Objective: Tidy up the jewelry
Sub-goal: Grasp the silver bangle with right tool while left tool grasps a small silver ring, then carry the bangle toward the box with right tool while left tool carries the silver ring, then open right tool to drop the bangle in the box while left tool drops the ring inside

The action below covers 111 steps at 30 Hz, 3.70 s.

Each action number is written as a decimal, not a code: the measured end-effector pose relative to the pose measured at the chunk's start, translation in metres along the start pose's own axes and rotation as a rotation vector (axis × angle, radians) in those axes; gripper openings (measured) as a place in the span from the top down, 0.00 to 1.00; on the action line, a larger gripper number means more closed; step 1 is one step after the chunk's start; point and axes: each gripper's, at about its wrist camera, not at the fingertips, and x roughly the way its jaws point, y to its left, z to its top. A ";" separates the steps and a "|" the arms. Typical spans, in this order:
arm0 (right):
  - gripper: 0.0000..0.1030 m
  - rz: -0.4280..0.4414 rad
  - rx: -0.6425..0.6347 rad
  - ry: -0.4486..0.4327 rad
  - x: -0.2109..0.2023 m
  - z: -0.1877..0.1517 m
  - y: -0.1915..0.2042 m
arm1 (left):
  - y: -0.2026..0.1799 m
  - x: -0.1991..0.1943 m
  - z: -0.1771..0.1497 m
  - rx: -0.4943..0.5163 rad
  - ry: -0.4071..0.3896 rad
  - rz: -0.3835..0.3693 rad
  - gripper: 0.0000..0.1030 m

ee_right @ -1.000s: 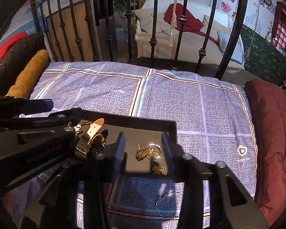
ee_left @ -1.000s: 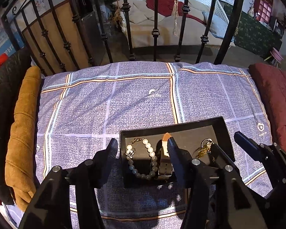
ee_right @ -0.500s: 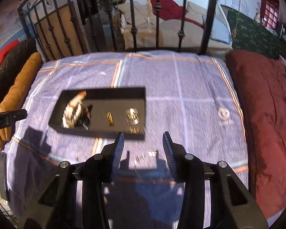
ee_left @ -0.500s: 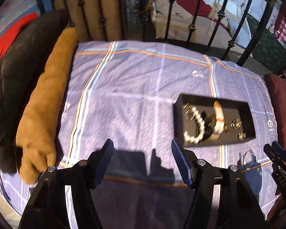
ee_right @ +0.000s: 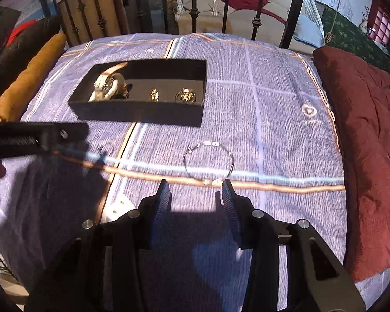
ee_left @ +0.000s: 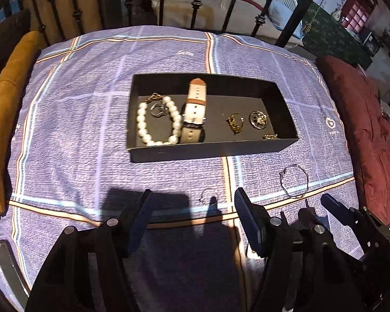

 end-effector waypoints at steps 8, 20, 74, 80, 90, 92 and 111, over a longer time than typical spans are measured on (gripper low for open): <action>0.30 -0.057 -0.084 -0.037 0.026 0.011 -0.007 | -0.021 0.039 0.003 0.005 0.055 0.035 0.39; 0.47 0.038 -0.070 0.000 0.036 0.014 -0.007 | -0.007 0.041 -0.002 0.007 0.068 0.106 0.80; 0.47 0.078 -0.093 -0.109 -0.014 0.042 0.024 | 0.007 -0.034 0.014 0.036 -0.067 0.137 0.80; 0.47 0.081 -0.093 -0.135 -0.020 0.051 0.024 | 0.007 -0.039 0.019 0.040 -0.083 0.133 0.80; 0.47 0.074 -0.055 -0.175 -0.024 0.067 0.023 | 0.004 -0.044 0.032 0.054 -0.111 0.128 0.80; 0.47 0.072 -0.053 -0.183 -0.024 0.070 0.024 | 0.005 -0.046 0.035 0.055 -0.120 0.125 0.80; 0.47 0.053 -0.042 -0.191 0.001 0.104 0.029 | 0.009 -0.036 0.089 0.060 -0.161 0.118 0.80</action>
